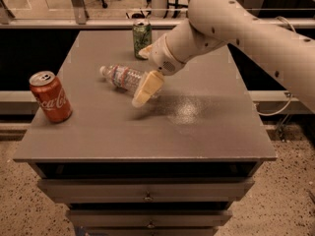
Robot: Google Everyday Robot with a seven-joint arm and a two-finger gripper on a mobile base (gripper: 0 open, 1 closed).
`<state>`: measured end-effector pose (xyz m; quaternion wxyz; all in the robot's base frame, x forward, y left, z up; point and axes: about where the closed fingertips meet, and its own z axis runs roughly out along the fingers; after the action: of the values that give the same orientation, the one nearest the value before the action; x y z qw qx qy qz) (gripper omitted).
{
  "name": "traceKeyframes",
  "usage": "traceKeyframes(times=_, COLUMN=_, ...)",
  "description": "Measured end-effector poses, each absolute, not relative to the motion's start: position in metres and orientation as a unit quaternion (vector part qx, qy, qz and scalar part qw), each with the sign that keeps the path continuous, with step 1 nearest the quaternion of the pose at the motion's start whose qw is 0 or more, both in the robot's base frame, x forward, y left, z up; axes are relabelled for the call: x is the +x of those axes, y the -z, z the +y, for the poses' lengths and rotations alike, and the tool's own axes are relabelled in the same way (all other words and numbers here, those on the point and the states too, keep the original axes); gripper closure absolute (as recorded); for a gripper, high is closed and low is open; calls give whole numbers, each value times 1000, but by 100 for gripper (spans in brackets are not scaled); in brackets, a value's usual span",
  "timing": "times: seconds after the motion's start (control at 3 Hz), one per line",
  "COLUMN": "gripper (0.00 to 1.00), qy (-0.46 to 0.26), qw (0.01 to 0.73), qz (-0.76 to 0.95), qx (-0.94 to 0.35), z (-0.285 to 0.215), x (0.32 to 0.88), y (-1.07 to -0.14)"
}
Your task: Knock water bottle over
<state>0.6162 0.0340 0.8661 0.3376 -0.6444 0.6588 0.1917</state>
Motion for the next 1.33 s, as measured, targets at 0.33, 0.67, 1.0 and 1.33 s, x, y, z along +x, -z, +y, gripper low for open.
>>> traceKeyframes(times=0.33, gripper=0, qy=-180, qw=333, qz=658, qx=-651, z=32, x=619, y=-875)
traceKeyframes(times=0.67, gripper=0, qy=-171, qw=327, qz=664, qx=-651, z=21, x=618, y=-878)
traceKeyframes(times=1.0, gripper=0, qy=-161, qw=325, qz=673, qx=-644, z=-11, x=616, y=-887)
traceKeyframes(times=1.33, gripper=0, qy=-147, qw=334, qz=685, qx=-631, z=-67, x=616, y=-911)
